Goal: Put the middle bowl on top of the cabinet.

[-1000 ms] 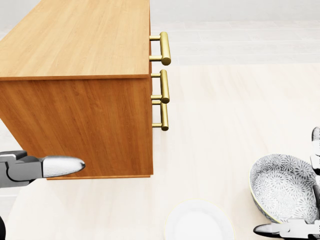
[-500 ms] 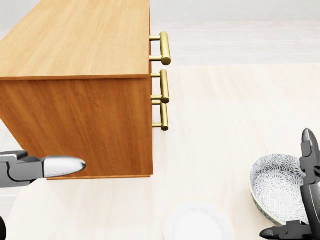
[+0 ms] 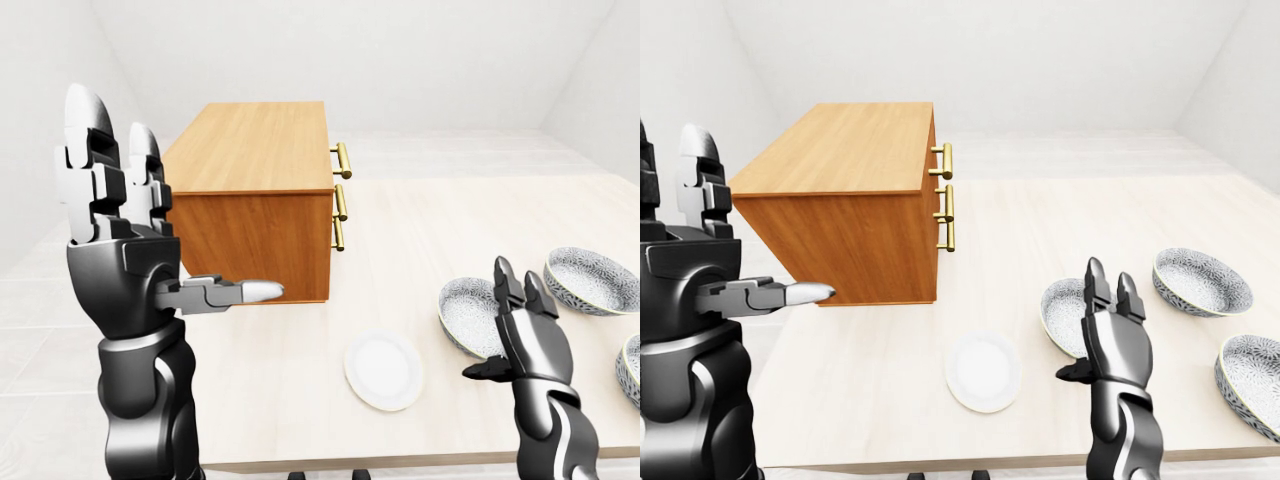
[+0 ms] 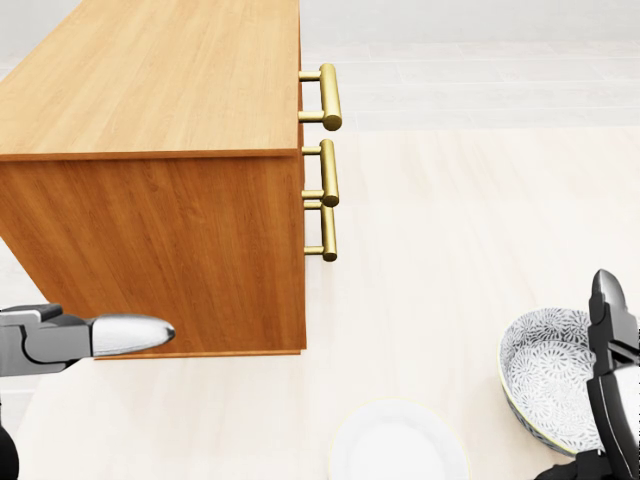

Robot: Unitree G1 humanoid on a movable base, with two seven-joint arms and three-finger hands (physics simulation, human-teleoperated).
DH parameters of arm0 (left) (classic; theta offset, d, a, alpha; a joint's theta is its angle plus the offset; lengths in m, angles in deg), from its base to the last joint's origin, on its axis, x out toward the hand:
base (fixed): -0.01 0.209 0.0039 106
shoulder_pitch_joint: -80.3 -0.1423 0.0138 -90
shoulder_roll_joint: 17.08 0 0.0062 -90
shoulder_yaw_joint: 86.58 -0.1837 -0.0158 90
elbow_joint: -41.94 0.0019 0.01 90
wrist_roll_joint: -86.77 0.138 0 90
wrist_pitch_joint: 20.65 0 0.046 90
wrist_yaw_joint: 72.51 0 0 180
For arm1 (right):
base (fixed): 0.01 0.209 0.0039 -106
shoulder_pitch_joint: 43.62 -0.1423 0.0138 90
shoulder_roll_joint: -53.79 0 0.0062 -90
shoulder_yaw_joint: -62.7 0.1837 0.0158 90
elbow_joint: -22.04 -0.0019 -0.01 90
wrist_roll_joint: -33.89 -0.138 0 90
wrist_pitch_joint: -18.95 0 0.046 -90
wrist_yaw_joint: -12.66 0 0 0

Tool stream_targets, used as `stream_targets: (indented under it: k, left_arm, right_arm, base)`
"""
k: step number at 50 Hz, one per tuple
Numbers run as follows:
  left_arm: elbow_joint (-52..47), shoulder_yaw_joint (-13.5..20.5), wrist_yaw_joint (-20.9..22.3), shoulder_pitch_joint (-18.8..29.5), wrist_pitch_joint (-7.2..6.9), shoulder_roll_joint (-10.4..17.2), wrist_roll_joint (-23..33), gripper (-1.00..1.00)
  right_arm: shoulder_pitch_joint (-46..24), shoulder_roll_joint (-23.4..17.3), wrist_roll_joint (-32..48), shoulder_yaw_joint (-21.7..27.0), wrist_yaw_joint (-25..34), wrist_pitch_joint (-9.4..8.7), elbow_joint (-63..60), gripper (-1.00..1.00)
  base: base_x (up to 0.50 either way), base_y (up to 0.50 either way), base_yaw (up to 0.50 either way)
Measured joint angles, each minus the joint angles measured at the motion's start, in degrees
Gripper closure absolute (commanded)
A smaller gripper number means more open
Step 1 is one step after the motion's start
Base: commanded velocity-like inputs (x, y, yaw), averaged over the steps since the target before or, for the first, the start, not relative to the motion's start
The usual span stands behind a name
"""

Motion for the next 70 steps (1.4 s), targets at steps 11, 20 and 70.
stream_targets:
  k: [11, 20, 70]
  left_arm:
    - [0.31, -0.27, 0.28, -0.37, 0.0, -0.09, 0.08, -1.0]
    - [0.29, -0.35, 0.46, -0.45, 0.0, -0.14, 0.17, -1.0]
    - [-1.12, -1.46, 0.85, -0.92, 0.0, -0.55, 0.35, -1.0]
  right_arm:
    - [-0.17, -0.61, 5.95, -1.06, -1.4, 0.24, 0.55, -1.0]
    - [0.01, -0.64, 9.85, -2.41, -3.14, 0.88, 1.43, -1.0]
    - [-0.62, -2.72, 22.82, -7.94, -10.21, -2.52, 13.01, -1.0]
  base:
    - [0.0, 0.0, 0.0]
    - [0.0, 0.0, 0.0]
    - [0.0, 0.0, 0.0]
